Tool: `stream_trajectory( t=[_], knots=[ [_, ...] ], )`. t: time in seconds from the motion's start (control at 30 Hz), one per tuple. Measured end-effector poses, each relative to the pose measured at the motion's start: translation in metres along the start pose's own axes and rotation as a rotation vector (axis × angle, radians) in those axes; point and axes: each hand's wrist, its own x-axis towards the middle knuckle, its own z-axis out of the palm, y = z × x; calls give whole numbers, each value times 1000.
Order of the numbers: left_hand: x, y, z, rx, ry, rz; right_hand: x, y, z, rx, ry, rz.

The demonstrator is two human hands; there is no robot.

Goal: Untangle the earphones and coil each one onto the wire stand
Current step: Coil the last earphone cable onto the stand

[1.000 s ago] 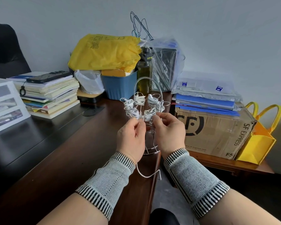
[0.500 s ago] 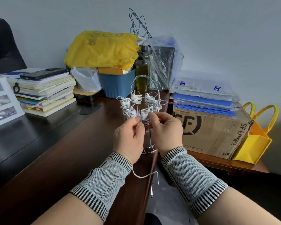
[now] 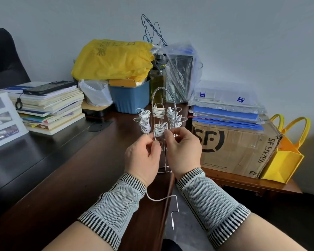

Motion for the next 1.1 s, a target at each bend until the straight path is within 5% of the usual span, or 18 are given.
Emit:
stream_trajectory(
  t=[0.3,0.57,0.73,0.93,1.1],
  knots=[
    [-1,3,-3,-3,-21,-33,-5,11,-9,-40,-36,-46],
    [-2,10,-15,245,-43,259,-2,9,-13,-167,-165,-596],
    [7,14,-29,216,-125,355,6,13,-8,-169,-151,-564],
    [33,19,-57,95,-472,108,-6,18,-5,-58,-74,-470],
    [46,28,-78,89,-550,83,-8,19,-5,38,-21,-398]
  ],
)
